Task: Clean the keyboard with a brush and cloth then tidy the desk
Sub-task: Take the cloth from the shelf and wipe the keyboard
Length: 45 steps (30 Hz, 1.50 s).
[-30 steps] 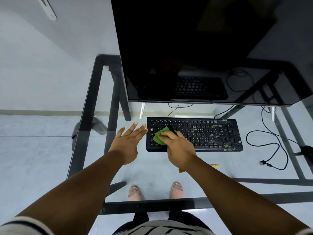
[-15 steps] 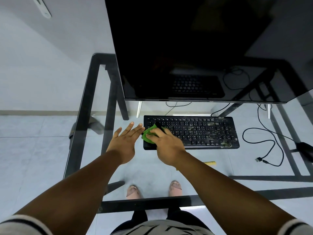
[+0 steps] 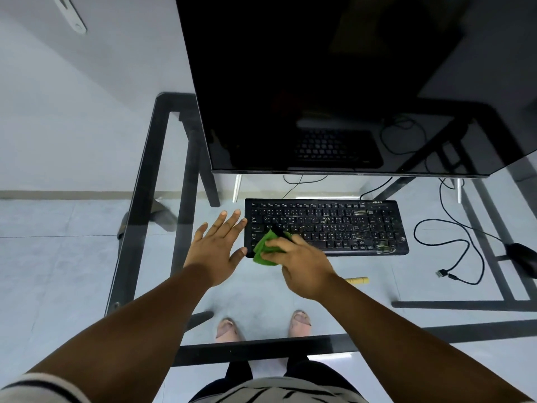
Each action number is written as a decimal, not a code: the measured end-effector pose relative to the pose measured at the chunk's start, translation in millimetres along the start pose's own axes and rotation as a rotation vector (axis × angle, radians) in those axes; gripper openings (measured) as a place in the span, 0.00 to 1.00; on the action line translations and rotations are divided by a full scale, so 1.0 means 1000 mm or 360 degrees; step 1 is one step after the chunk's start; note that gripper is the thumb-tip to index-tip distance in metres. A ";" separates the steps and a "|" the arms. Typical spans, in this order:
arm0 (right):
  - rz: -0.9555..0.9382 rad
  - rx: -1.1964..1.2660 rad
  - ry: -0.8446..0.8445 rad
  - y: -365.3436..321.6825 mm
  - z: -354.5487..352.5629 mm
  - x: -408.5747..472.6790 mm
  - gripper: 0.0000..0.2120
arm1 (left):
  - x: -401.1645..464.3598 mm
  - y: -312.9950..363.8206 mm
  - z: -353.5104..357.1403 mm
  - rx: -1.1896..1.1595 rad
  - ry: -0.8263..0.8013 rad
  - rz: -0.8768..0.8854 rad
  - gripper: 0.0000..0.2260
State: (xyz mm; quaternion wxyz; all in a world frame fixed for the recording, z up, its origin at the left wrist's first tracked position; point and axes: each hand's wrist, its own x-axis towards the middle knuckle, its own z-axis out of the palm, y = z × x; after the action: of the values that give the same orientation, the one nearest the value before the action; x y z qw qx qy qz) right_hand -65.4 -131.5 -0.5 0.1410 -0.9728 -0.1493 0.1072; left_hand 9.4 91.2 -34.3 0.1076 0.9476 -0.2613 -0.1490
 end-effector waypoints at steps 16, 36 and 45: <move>0.0738 0.0207 0.0405 0.021 0.013 -0.040 0.23 | -0.001 0.034 0.012 -0.0025 0.0111 -0.0175 0.27; 0.1178 0.0487 0.0553 0.071 -0.007 -0.035 0.24 | 0.045 0.073 -0.004 0.0069 -0.0081 -0.0110 0.54; 0.0445 0.0318 0.0080 0.069 -0.017 -0.022 0.26 | 0.061 0.085 -0.010 0.0121 -0.0199 -0.0126 0.60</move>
State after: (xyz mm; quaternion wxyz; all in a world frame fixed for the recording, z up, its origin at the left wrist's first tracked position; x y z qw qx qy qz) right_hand -63.8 -205.6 -1.5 0.2244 -0.9676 0.0025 0.1158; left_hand 23.3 -10.6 -14.7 0.0490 0.9494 -0.2354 -0.2018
